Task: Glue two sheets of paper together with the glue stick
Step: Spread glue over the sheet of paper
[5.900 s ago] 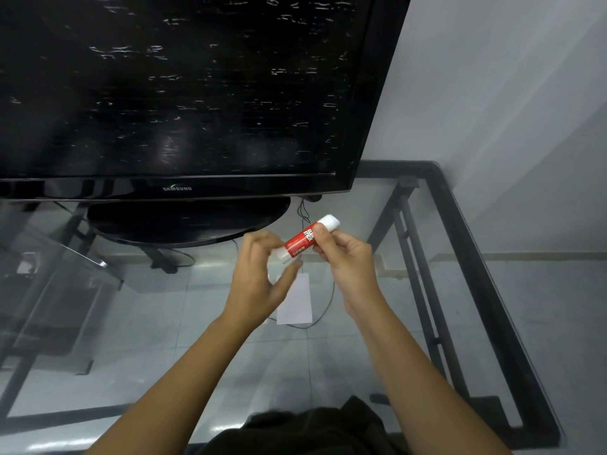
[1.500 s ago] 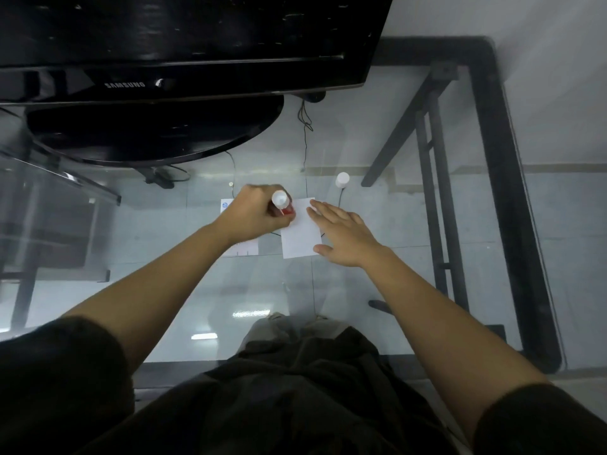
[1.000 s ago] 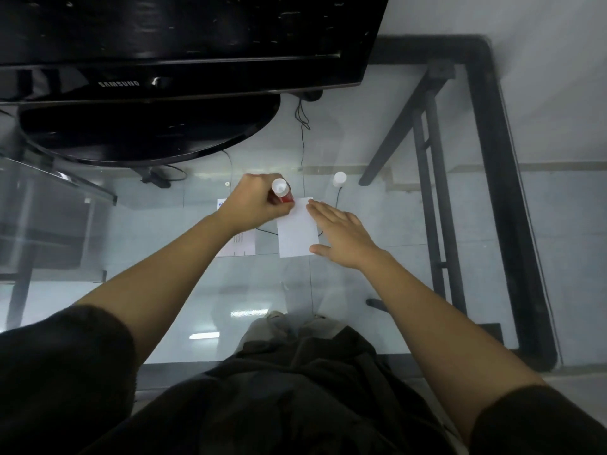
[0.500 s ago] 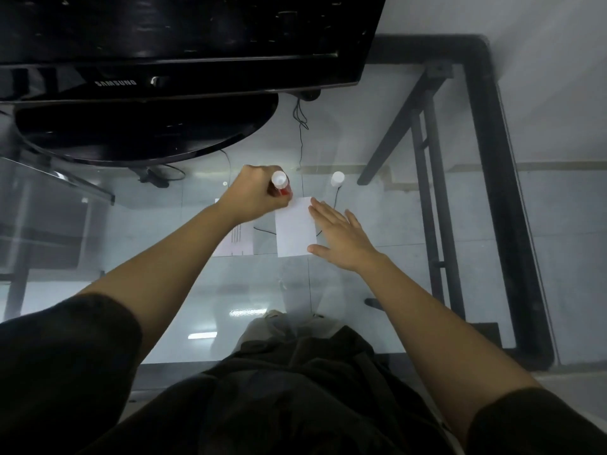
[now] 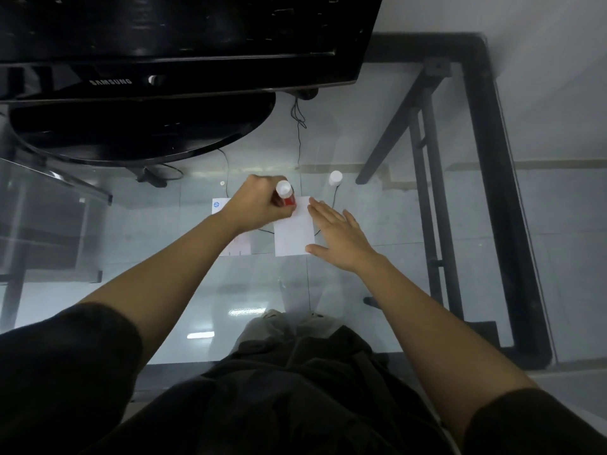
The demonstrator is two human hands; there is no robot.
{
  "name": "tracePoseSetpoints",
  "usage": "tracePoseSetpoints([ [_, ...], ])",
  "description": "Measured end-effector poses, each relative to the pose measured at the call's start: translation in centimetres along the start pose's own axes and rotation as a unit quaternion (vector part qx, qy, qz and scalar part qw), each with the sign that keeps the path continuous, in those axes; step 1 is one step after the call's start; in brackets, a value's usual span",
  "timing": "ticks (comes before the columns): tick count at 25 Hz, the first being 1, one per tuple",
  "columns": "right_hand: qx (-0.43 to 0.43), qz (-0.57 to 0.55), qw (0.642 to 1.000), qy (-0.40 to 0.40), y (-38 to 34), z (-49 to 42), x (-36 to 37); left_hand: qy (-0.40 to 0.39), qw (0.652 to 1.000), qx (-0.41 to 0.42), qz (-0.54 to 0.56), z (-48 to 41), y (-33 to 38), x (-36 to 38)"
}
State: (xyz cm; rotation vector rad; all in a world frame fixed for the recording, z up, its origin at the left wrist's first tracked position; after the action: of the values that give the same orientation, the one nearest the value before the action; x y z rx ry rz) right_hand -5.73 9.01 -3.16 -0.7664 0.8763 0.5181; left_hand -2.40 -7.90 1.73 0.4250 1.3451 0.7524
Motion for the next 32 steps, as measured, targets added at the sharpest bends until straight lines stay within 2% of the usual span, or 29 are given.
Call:
tracePoseSetpoints([
  [3,0.012,-0.004,1.000,0.011,0.2,0.2,0.2,0.043,0.999,-0.013,0.027,0.0,0.2,-0.2],
  [7,0.061,-0.036,0.997,0.035,0.6,1.0,0.9,-0.020,0.998,0.015,0.052,3.7,1.3,2.3],
  [11,0.063,-0.040,0.997,0.030,0.7,0.9,1.0,-0.058,0.998,0.023,0.030,3.1,1.6,2.6],
  [18,0.060,-0.043,0.997,0.031,0.6,0.9,0.9,0.021,1.000,-0.003,0.008,-0.7,1.3,0.0],
  [22,0.060,-0.043,0.997,0.033,0.8,0.9,1.0,-0.050,0.997,0.049,0.026,2.9,2.2,2.3],
  [24,0.059,-0.040,0.997,0.032,0.9,0.9,1.0,-0.067,0.997,0.038,0.020,2.7,1.8,2.5],
  [30,0.062,-0.041,0.997,0.029,0.7,0.8,1.0,0.027,1.000,-0.006,-0.003,-1.9,0.8,-0.4],
  [32,0.060,-0.042,0.997,0.032,0.8,0.8,1.1,0.014,1.000,0.005,0.018,-1.0,1.0,-0.2],
])
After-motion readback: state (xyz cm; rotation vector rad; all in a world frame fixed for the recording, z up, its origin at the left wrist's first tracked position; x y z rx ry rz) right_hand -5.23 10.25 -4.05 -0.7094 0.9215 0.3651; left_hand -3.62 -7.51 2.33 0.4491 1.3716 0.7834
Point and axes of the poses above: each hand's wrist, its own z-axis away from the middle knuckle, its own x-axis out of the palm, y = z × x, the point moved 4 cm from there along -z, towards the middle knuckle, and after that the axes turned 4 degrees about z, right-handed, at the moved point
